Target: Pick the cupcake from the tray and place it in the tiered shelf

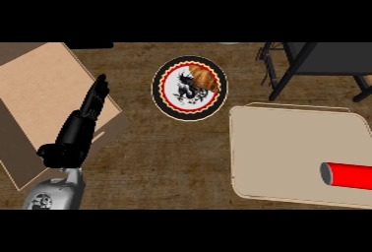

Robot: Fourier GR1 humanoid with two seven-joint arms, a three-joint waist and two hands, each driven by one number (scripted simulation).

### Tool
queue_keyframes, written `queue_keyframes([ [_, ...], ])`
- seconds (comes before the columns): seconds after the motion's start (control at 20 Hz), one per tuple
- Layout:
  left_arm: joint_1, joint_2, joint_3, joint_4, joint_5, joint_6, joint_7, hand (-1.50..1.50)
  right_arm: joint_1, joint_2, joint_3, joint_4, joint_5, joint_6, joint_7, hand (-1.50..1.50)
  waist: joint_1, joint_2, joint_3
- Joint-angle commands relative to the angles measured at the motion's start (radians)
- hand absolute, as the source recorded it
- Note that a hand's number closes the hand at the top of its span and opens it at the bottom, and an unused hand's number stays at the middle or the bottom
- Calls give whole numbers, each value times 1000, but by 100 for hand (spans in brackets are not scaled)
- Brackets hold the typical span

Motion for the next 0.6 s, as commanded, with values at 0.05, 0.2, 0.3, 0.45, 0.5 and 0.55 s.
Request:
queue_keyframes([
  [0.05,22,-15,8,138,-3,3,23,0,41,-116,-73,-27,-35,84,133,-150,-35,14,-15],
  [0.2,68,-5,26,108,14,-8,19,0,157,-182,-141,-30,-111,223,145,-150,-50,10,-13],
  [0.3,44,10,31,92,13,-18,44,0,191,-262,-156,-28,-122,314,170,-150,-47,11,-13],
  [0.45,43,-36,-14,89,-36,24,59,0,259,-332,-212,-53,-182,432,181,-150,-56,9,-13],
  [0.5,71,-9,19,86,-4,-1,50,0,305,-359,-237,-34,-190,465,159,-150,-55,10,-13],
  [0.55,64,-8,27,78,10,-8,61,0,372,-351,-298,-57,-233,478,90,-150,-66,8,-11],
])
